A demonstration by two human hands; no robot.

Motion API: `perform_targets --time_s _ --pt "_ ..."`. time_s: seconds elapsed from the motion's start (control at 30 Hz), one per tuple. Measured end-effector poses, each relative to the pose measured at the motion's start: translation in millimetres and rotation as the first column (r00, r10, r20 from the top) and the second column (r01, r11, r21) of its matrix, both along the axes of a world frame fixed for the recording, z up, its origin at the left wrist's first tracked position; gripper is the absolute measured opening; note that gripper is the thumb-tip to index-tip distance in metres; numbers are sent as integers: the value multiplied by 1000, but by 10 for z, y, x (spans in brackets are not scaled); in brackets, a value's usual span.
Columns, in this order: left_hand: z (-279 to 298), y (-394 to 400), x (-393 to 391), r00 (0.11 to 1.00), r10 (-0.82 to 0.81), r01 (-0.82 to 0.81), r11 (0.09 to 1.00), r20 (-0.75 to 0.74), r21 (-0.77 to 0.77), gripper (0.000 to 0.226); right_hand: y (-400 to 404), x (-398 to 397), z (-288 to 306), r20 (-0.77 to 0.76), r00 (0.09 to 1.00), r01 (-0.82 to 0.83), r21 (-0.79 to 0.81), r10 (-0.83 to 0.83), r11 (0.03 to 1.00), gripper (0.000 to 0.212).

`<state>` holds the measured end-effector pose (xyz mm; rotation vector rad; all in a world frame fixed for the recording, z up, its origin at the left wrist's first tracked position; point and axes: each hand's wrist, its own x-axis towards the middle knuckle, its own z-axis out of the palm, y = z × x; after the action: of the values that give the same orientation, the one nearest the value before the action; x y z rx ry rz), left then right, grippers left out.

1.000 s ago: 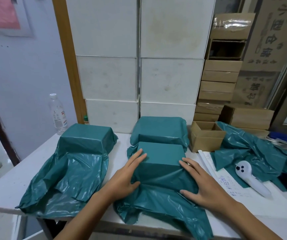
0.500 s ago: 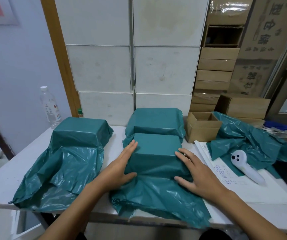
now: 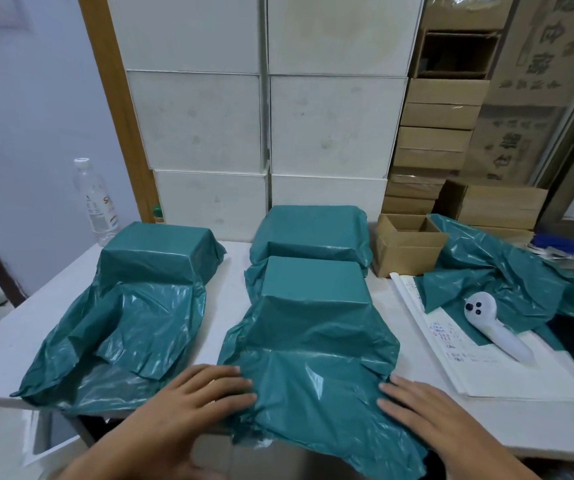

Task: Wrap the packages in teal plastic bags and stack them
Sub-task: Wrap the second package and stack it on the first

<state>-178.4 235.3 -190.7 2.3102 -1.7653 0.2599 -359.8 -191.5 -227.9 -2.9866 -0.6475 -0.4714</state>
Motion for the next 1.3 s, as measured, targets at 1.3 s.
perform_targets --time_s 1.3 --pt "521 -1756 1388 531 278 -799 478 -800 -365 23 236 2108 1002 -459 740 490 869 -492 -74 31"
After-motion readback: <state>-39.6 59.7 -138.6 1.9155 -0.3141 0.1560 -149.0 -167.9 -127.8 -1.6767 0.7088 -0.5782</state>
